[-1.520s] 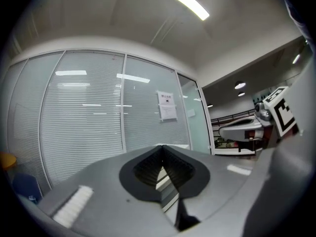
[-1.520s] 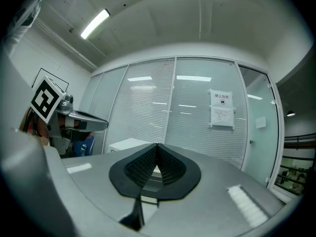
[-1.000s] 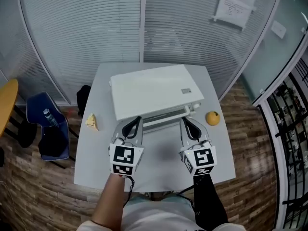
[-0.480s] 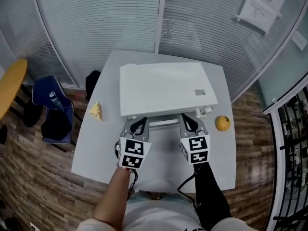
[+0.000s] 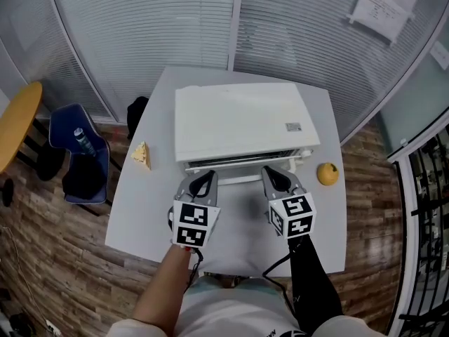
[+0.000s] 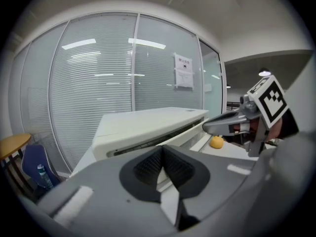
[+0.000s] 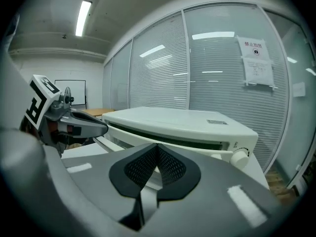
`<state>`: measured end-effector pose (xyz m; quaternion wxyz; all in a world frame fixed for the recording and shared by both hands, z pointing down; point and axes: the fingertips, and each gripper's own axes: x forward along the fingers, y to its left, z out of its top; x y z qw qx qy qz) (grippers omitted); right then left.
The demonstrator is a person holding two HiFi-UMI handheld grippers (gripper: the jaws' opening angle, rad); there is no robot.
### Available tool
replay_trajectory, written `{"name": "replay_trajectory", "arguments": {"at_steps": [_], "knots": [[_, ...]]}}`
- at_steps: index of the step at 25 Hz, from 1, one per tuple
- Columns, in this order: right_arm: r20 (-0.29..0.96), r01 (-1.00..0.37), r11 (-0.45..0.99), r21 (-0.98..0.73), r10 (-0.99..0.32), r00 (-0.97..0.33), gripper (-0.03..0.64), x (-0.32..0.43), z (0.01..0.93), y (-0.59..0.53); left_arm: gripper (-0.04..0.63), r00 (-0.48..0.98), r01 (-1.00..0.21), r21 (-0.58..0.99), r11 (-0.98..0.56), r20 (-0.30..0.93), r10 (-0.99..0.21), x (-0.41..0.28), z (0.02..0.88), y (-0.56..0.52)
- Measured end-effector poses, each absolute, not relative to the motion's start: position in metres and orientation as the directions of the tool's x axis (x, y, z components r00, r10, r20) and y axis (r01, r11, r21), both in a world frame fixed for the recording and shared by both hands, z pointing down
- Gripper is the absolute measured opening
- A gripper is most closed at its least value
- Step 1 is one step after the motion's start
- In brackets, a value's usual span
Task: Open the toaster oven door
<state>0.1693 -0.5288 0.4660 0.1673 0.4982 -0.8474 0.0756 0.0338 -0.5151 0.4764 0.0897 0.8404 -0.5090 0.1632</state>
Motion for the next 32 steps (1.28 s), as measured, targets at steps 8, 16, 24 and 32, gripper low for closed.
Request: {"name": "replay_trajectory", "arguments": {"at_steps": [8,16,24,32], "knots": [[0.374,-0.869,0.481,0.114,-0.831,-0.411,0.001,0.177,0.491,-0.47,0.057,0.402,-0.893,-0.074,-0.444,0.314,-0.86,0.045,0.497,-0.462],[0.485,-0.856,0.497,0.142,-0.789,-0.378,0.002,0.183,0.547,-0.415,0.057,0.415,-0.884,-0.021,-0.468,0.429,-0.803,0.063,0.557,-0.399],[0.593,-0.857,0.499,0.127,-0.731,-0.338,0.002,0.186,0.625,-0.378,0.057,0.454,-0.887,0.187,-0.423,0.522,-0.722,0.071,0.634,-0.362],[0.617,-0.935,0.355,0.009,-0.738,-0.275,0.002,0.194,0.665,-0.371,0.057,0.455,-0.891,0.308,-0.335,0.583,-0.673,0.072,0.677,-0.346]]}}
